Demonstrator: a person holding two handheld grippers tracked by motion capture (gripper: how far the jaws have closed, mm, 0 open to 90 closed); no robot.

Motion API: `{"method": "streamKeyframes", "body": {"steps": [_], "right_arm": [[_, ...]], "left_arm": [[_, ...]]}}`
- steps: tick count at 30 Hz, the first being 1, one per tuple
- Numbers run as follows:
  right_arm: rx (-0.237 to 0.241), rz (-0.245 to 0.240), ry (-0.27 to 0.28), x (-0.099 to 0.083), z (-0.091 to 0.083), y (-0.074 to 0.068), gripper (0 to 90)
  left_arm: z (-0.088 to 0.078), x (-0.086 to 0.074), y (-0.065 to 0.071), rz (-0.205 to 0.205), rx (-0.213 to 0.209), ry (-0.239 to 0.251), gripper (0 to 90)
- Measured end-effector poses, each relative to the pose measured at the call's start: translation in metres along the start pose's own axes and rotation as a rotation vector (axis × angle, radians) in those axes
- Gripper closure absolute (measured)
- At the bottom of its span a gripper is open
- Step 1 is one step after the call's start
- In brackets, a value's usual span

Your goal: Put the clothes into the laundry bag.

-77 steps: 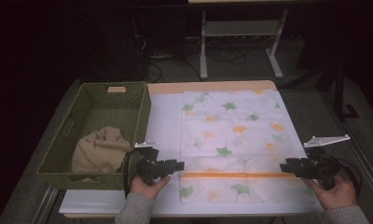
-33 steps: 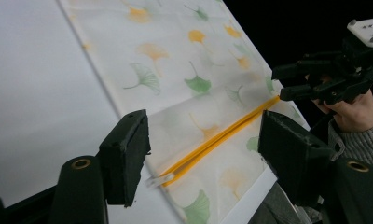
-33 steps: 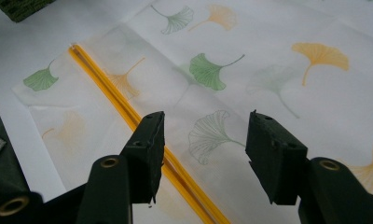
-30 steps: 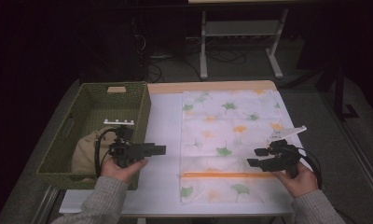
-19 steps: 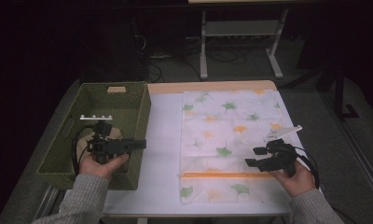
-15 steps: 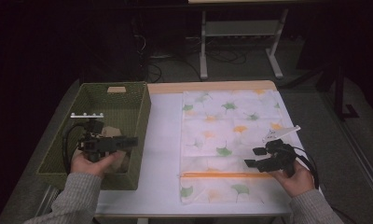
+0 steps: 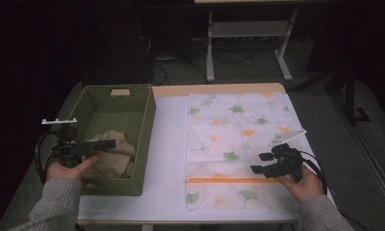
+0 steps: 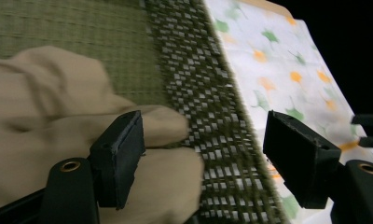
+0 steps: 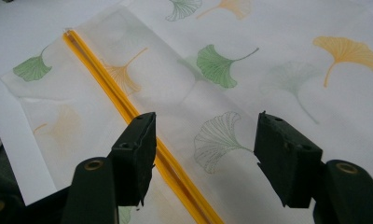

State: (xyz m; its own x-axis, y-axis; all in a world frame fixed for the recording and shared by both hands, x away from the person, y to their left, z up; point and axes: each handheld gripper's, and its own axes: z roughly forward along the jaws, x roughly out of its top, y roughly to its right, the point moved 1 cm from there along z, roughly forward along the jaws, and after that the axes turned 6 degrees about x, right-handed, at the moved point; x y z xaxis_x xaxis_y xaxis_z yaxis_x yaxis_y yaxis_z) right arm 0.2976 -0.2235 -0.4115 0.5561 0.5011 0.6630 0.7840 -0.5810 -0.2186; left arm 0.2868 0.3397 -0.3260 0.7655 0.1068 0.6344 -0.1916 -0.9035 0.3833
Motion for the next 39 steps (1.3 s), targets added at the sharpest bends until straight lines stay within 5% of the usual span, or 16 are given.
{"method": "streamKeyframes", "body": {"steps": [8,14,26,32,39], "right_arm": [[0.019,-0.008,0.000,0.005,0.004,-0.002,37.8],[0.022,-0.017,-0.007,0.008,0.005,-0.003,38.2],[0.024,-0.039,-0.010,0.010,0.007,-0.006,38.5],[0.016,-0.069,-0.004,0.008,0.004,-0.006,41.2],[0.014,-0.100,-0.021,0.004,0.005,-0.009,42.9]], "left_arm": [[-0.007,-0.005,-0.027,-0.069,0.132,-0.002,28.5],[0.005,-0.008,-0.040,-0.113,0.176,-0.059,27.5],[0.041,0.001,-0.035,-0.060,0.334,-0.248,26.0],[0.043,0.001,-0.036,-0.032,0.362,-0.310,44.1],[0.045,-0.002,-0.036,-0.011,0.358,-0.321,62.6]]}}
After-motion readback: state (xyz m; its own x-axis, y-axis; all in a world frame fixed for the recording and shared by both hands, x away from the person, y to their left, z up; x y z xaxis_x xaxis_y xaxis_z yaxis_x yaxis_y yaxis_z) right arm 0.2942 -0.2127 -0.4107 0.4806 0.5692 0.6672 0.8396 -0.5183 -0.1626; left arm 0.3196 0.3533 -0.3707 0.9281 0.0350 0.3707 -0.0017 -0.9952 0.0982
